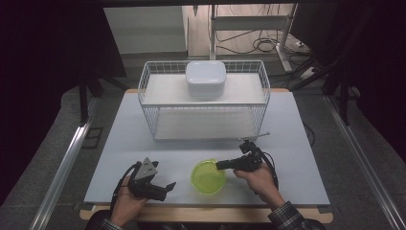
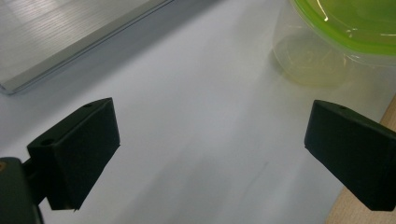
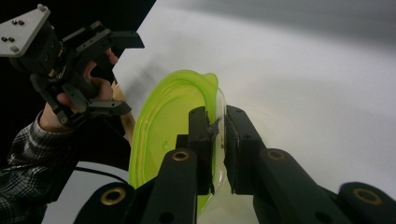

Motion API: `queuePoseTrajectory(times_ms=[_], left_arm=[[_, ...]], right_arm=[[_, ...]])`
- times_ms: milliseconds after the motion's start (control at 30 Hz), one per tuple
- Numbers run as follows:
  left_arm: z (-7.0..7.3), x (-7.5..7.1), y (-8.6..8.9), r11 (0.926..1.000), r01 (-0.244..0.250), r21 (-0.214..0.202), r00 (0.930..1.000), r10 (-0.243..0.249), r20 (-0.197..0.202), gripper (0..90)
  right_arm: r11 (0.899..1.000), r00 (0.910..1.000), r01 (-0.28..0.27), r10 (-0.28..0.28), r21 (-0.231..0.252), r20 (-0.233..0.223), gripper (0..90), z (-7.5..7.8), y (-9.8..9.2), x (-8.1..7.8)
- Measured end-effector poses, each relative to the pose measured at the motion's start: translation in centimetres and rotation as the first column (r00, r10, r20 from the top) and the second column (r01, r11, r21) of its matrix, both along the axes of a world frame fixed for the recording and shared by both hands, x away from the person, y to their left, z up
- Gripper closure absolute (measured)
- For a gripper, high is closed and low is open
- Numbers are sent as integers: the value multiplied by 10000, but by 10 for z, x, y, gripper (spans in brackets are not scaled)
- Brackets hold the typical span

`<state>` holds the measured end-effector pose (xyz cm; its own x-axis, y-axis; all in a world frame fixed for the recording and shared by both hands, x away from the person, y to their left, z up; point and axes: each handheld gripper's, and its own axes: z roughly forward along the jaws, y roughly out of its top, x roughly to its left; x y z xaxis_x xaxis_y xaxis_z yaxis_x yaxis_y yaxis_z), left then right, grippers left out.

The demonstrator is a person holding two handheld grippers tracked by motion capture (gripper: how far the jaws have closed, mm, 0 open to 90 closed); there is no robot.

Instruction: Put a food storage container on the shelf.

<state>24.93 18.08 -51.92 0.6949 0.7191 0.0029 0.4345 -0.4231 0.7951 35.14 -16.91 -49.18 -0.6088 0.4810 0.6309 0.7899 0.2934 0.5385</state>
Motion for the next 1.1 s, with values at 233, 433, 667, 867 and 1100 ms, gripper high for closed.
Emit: queuePoseTrajectory(times_ms=[233, 433, 667, 867, 1100], left_arm=[[0, 0, 0, 10000, -7, 11, 10000, 7, 3, 31], [1, 0, 1, 10000, -64, -59, 10000, 64, 26, 31], [1, 0, 1, 9999, -75, -73, 10000, 75, 29, 30], [1, 0, 2, 9998, -118, -146, 9999, 119, 63, 30], [2, 0, 3, 9997, -174, -186, 9998, 176, 103, 28]], right_arm=[[9997, 9998, 197, -198, 144, 70, 819, 4, -5, 0], [9977, 9992, 392, -399, 547, 101, 820, 9, -9, 2], [9930, 9980, 550, -578, 1047, 240, 821, 22, -14, 6], [9874, 9962, 632, -711, 1449, 503, 821, 40, -16, 10], [9805, 9921, 787, -947, 1801, 820, 821, 68, -19, 16]])
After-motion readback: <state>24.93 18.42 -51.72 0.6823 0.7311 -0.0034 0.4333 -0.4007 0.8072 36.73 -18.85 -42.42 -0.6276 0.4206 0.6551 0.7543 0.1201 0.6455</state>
